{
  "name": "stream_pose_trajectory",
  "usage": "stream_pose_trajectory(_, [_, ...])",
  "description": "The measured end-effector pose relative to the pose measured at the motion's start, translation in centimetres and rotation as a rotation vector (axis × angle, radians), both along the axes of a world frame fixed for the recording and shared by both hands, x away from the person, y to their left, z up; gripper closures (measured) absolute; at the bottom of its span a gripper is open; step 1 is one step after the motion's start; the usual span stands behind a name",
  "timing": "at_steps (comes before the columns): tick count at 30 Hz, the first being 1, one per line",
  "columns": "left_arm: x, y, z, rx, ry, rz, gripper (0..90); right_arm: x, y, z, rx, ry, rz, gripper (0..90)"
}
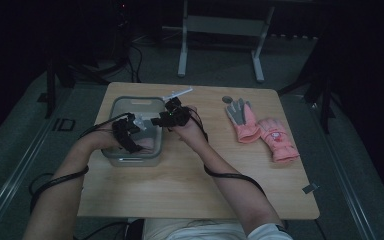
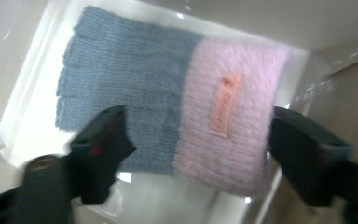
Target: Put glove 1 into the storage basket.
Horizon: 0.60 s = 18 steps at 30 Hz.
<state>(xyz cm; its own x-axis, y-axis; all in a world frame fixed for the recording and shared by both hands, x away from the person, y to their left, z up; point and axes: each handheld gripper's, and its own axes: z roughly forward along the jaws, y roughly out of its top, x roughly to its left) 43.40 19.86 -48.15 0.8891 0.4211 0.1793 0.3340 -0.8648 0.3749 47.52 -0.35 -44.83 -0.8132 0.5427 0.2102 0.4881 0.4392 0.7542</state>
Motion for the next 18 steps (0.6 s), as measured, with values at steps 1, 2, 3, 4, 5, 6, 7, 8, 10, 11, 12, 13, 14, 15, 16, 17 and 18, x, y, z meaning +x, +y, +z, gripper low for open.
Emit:
stream_pose_trajectory(1, [0.0,0.2,0.3,-0.033,0.007,0.021,14.8,-0.2,-0.4,0.2,0.006,-0.002,0.004,47.2])
stream_pose_trajectory(2, [-0.2,0.4,0.6,-0.071,0.01,0.031,13.3,-0.4,-0.7,0.3,0.009,-0.009,0.011,45.5])
stream_pose_trajectory(3, [-0.4,0.5,1.0,-0.093,0.003,0.042,12.5,-0.7,-1.1,0.5,0.011,-0.015,0.012,43.8])
stream_pose_trajectory(4, [-0.5,0.6,1.2,-0.103,-0.003,0.043,10.2,-0.9,-1.5,0.7,0.016,-0.017,0.02,40.7])
stream_pose_trajectory(5, [-0.7,0.6,1.5,-0.127,-0.016,0.046,7.9,-1.1,-1.8,0.7,0.019,-0.015,0.023,39.1])
stream_pose_trajectory(6, [-0.9,0.6,1.7,-0.152,-0.031,0.06,7.5,-1.3,-2.1,0.8,0.021,-0.013,0.026,36.8])
stream_pose_trajectory(7, [-1.1,0.5,2.0,-0.182,-0.036,0.067,7.4,-1.5,-2.4,0.9,0.022,-0.011,0.035,33.6])
stream_pose_trajectory(8, [-1.4,0.4,2.2,-0.209,-0.041,0.075,6.7,-1.6,-2.8,1.0,0.028,-0.014,0.04,31.7])
stream_pose_trajectory(10, [-1.8,0.0,2.7,-0.24,-0.053,0.086,6.5,-1.9,-3.5,1.1,0.039,-0.017,0.04,28.7])
stream_pose_trajectory(11, [-2.0,-0.2,3.0,-0.244,-0.055,0.089,6.6,-2.0,-3.9,1.1,0.054,-0.016,0.039,28.1])
stream_pose_trajectory(12, [-2.3,-0.5,3.2,-0.251,-0.06,0.089,6.6,-2.1,-4.2,1.2,0.057,-0.015,0.034,27.6])
stream_pose_trajectory(13, [-2.6,-0.8,3.4,-0.278,-0.06,0.082,6.5,-2.2,-4.5,1.2,0.058,-0.015,0.034,26.0])
stream_pose_trajectory(14, [-2.8,-0.9,3.6,-0.293,-0.053,0.087,6.5,-2.4,-4.9,1.2,0.054,-0.019,0.035,24.2])
stream_pose_trajectory(15, [-3.0,-1.1,3.7,-0.315,-0.056,0.087,6.5,-2.5,-5.1,1.2,0.053,-0.022,0.034,23.7])
stream_pose_trajectory(16, [-3.2,-1.4,3.9,-0.339,-0.058,0.087,6.6,-2.7,-5.5,1.2,0.054,-0.022,0.032,23.2])
stream_pose_trajectory(17, [-3.5,-1.6,4.1,-0.352,-0.056,0.092,6.5,-2.8,-5.8,1.1,0.054,-0.031,0.025,22.5])
stream_pose_trajectory(18, [-3.7,-1.9,4.2,-0.368,-0.068,0.086,6.5,-2.9,-6.2,1.1,0.052,-0.042,0.016,22.3])
